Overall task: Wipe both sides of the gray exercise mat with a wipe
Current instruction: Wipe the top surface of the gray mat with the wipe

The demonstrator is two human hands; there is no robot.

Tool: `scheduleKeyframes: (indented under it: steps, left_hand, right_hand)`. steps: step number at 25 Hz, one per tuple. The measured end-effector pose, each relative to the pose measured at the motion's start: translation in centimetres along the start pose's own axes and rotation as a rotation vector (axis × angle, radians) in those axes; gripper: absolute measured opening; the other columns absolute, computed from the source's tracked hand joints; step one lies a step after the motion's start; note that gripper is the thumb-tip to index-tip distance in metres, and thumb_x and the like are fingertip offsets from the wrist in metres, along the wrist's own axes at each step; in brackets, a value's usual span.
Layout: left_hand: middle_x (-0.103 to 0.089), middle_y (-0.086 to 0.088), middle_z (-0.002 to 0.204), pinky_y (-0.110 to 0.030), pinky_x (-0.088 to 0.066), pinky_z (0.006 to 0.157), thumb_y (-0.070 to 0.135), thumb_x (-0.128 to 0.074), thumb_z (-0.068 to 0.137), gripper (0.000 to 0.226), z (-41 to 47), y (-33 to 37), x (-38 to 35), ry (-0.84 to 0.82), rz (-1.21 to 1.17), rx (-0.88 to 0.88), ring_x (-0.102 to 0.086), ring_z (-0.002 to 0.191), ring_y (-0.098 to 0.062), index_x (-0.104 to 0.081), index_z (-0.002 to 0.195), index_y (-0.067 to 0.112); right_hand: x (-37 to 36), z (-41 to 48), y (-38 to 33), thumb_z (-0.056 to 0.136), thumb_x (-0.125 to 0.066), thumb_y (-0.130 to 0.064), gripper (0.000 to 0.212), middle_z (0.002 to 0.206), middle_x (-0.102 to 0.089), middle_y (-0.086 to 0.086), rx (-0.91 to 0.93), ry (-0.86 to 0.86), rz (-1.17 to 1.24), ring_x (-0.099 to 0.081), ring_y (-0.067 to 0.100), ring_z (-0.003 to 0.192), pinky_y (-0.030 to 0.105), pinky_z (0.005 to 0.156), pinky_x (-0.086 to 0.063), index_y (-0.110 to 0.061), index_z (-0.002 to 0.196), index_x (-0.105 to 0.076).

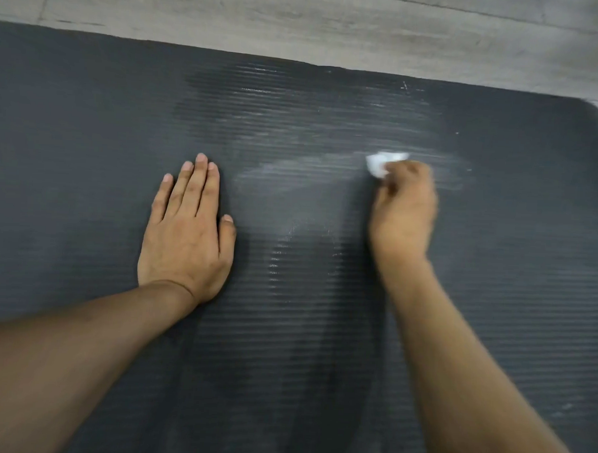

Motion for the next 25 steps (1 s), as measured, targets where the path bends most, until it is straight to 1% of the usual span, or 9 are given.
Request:
scheduleKeyframes:
  steps: [2, 5, 10, 12, 15, 17, 19, 21, 25]
  left_hand:
    - [-0.013, -0.011, 0.169, -0.042, -0.006, 0.129, 0.035, -0.019, 0.099, 0.069, 0.0, -0.1, -0.1, -0.004, -0.003, -0.006, -0.011, 0.157, -0.023, -0.016, 0.161, 0.004]
    - [-0.014, -0.011, 0.169, -0.041, -0.005, 0.129, 0.035, -0.019, 0.099, 0.069, 0.0, -0.1, 0.0, 0.002, -0.014, -0.014, -0.012, 0.157, -0.023, -0.018, 0.16, 0.004]
    - [-0.014, -0.011, 0.169, -0.042, -0.006, 0.129, 0.034, -0.021, 0.099, 0.069, 0.0, 0.0, -0.1, 0.002, -0.001, 0.004, -0.012, 0.157, -0.023, -0.017, 0.161, 0.005]
    - [-0.013, -0.01, 0.17, -0.042, -0.006, 0.129, 0.034, -0.021, 0.099, 0.069, 0.0, -0.1, -0.1, -0.006, -0.004, 0.002, -0.011, 0.157, -0.023, -0.017, 0.161, 0.005]
    - [-0.013, -0.01, 0.17, -0.041, -0.005, 0.129, 0.033, -0.021, 0.098, 0.069, 0.0, 0.0, 0.1, -0.001, -0.011, 0.005, -0.01, 0.157, -0.023, -0.017, 0.161, 0.005]
    - [-0.012, -0.01, 0.17, -0.04, -0.003, 0.128, 0.033, -0.022, 0.097, 0.069, 0.1, 0.0, 0.0, -0.009, -0.018, 0.007, -0.009, 0.157, -0.022, -0.017, 0.161, 0.005]
    - [-0.011, -0.01, 0.17, -0.039, -0.001, 0.128, 0.032, -0.022, 0.097, 0.07, 0.1, 0.0, 0.1, -0.011, -0.022, 0.002, -0.009, 0.157, -0.022, -0.016, 0.161, 0.005]
    - [-0.011, -0.01, 0.17, -0.039, -0.002, 0.128, 0.032, -0.024, 0.098, 0.069, 0.0, 0.0, 0.2, -0.011, -0.028, 0.002, -0.009, 0.157, -0.022, -0.017, 0.161, 0.006]
    - [-0.012, -0.01, 0.17, -0.04, -0.004, 0.128, 0.031, -0.024, 0.099, 0.067, 0.1, 0.1, 0.1, -0.017, -0.018, 0.007, -0.01, 0.157, -0.023, -0.017, 0.161, 0.005]
  right_hand:
    - [-3.2, -6.1, -7.5, 0.091, -0.049, -0.009, 0.022, 0.102, -0.061, 0.001, 0.303, -0.202, 0.101, -0.054, 0.01, 0.094, 0.023, 0.081, -0.045, -0.007, 0.102, -0.068]
    - [-3.4, -9.9, -9.9, 0.084, -0.057, -0.005, 0.019, 0.102, -0.065, 0.01, 0.676, -0.275, 0.05, -0.059, 0.028, 0.089, 0.038, 0.079, -0.05, -0.004, 0.099, -0.069]
    - [4.7, 1.7, 6.2, 0.089, -0.05, -0.009, 0.029, 0.11, -0.061, 0.013, 0.074, 0.02, -0.311, -0.051, 0.036, 0.1, 0.036, 0.087, -0.044, -0.009, 0.109, -0.072]
    - [5.0, 1.6, 6.6, 0.091, -0.049, -0.011, 0.031, 0.112, -0.06, 0.012, -0.103, 0.069, -0.281, -0.051, 0.034, 0.102, 0.033, 0.087, -0.04, -0.011, 0.112, -0.072]
    - [1.4, -5.6, -1.0, 0.082, -0.057, -0.003, 0.024, 0.098, -0.063, 0.012, 0.136, 0.018, -0.078, -0.053, 0.033, 0.089, 0.04, 0.082, -0.047, -0.01, 0.098, -0.073]
    - [-0.6, -13.5, -7.4, 0.08, -0.055, 0.0, 0.024, 0.093, -0.062, 0.01, 0.444, -0.174, -0.001, -0.048, 0.027, 0.083, 0.042, 0.077, -0.046, -0.008, 0.096, -0.071]
    - [-0.7, -17.6, -9.2, 0.085, -0.054, 0.0, 0.026, 0.096, -0.06, 0.007, 0.576, -0.335, 0.031, -0.047, 0.025, 0.082, 0.039, 0.078, -0.045, -0.008, 0.104, -0.069]
    - [0.5, -13.8, -6.0, 0.085, -0.057, -0.001, 0.024, 0.095, -0.06, 0.008, 0.545, -0.271, -0.017, -0.05, 0.029, 0.083, 0.038, 0.079, -0.044, -0.009, 0.103, -0.07]
    - [5.1, -2.9, 3.6, 0.087, -0.052, -0.007, 0.026, 0.099, -0.06, 0.016, 0.09, -0.02, -0.277, -0.051, 0.039, 0.09, 0.039, 0.083, -0.041, -0.008, 0.103, -0.072]
Point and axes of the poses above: each hand's wrist, its own z-axis towards the middle knuckle, its own x-axis out of the back of the hand, y = z × x, the point moved 4 cm from there along z, towards the middle knuckle
